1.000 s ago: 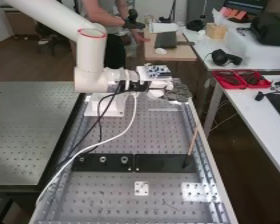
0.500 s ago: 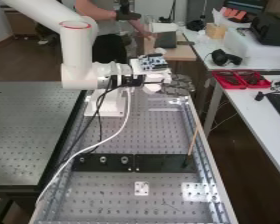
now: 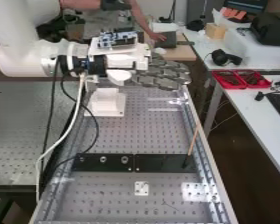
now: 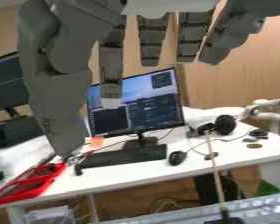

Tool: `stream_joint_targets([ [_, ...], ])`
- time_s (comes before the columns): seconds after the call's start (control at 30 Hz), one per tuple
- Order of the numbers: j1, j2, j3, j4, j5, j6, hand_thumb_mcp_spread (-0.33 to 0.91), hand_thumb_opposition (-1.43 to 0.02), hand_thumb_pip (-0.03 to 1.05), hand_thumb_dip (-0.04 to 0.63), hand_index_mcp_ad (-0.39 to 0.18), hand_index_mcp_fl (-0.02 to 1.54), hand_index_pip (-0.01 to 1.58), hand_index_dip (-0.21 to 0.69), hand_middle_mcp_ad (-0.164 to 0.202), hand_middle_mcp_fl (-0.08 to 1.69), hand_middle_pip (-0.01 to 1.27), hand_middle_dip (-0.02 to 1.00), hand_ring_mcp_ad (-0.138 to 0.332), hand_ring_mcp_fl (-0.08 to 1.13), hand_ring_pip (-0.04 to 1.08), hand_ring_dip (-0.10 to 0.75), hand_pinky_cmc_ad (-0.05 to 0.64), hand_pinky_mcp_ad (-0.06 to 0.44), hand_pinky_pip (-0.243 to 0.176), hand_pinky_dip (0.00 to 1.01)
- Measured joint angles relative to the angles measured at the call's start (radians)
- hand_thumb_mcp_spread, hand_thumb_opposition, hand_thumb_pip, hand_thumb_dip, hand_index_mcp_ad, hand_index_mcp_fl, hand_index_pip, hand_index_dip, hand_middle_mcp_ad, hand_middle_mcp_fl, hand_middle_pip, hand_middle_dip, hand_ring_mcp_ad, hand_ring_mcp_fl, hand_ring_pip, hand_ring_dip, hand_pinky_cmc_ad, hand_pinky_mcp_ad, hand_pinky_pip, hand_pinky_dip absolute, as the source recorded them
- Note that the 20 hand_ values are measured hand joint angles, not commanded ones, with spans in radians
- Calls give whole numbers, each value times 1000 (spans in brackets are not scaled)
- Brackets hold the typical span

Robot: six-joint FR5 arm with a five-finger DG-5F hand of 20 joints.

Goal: Grab the pcb board and place it in the clear container

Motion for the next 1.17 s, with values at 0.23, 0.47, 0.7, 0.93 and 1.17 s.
stream_joint_targets([
  [0.23,-53,81,-30,-35,103,-51,546,-775,356,222,-162,136,840,274,40,7,138,187,143,2,98,56,307,150,-77,188],
  [0.47,-67,108,-32,-64,133,-94,546,-775,356,222,-161,169,824,274,40,7,138,187,147,2,96,56,307,150,-77,188],
  [0.7,-62,116,-27,-84,132,-114,531,-775,356,222,-161,175,771,284,40,7,138,187,147,2,96,56,307,147,-77,188],
  [0.93,-54,134,-46,-45,142,-117,520,-771,365,225,-155,175,695,284,40,10,138,187,147,2,96,56,307,168,-77,192],
  [1.17,-50,134,-56,-34,148,-115,511,-775,365,222,-154,187,548,298,44,24,138,187,147,5,98,56,307,166,-77,192],
])
